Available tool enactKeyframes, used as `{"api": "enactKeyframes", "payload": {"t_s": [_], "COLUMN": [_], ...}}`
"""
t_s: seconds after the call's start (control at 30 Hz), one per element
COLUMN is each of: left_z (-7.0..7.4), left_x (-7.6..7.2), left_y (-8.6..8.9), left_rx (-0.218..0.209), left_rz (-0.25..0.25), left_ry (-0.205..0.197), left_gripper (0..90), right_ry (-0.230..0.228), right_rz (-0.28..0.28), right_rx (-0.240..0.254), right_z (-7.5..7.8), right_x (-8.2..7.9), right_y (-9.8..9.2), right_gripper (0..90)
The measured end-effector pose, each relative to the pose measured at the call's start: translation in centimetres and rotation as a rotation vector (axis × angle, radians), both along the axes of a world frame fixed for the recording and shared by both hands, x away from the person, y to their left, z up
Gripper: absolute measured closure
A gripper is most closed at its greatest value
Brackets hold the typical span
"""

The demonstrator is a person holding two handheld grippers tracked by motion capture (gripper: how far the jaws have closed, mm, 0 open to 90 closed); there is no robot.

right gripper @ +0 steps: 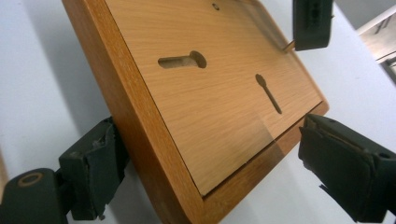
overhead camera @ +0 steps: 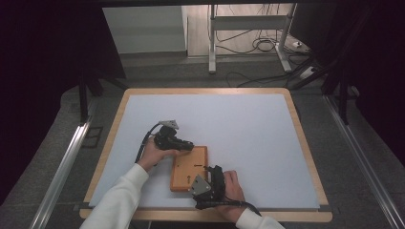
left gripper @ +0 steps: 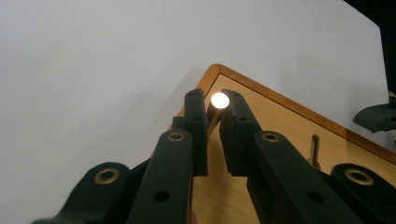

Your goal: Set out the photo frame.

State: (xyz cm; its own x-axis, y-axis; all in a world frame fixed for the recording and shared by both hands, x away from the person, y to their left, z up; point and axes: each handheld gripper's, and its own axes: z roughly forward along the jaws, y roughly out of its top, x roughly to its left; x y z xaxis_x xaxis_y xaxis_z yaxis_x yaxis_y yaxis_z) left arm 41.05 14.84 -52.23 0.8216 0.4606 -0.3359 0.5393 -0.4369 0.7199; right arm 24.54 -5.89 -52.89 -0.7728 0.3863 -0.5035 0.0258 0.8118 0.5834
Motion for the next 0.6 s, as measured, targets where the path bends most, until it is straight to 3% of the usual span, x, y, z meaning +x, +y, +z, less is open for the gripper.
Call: {"api": "enactKeyframes", "payload": {"t_s": [0.17, 0.33, 0.6], "left_z": [0.1, 0.1, -0.1], "left_x": [-0.2, -0.5, -0.5], "left_y": [-0.2, -0.6, -0.5], "left_rx": [0.018, 0.053, 0.056], "left_rz": [0.023, 0.041, 0.053], "left_ry": [-0.028, -0.070, -0.071], "left_gripper": [83.9, 83.8, 82.3], "right_ry": [-0.053, -0.074, -0.046], "right_rz": [0.010, 0.029, 0.046], "right_rx": [0.029, 0.047, 0.044], "right_z": [0.9, 1.9, 2.9], "right_x": [-0.4, -0.4, 0.1], "right_y": [-0.1, -0.3, -0.5], "right_gripper": [16.7, 24.9, 37.4]}}
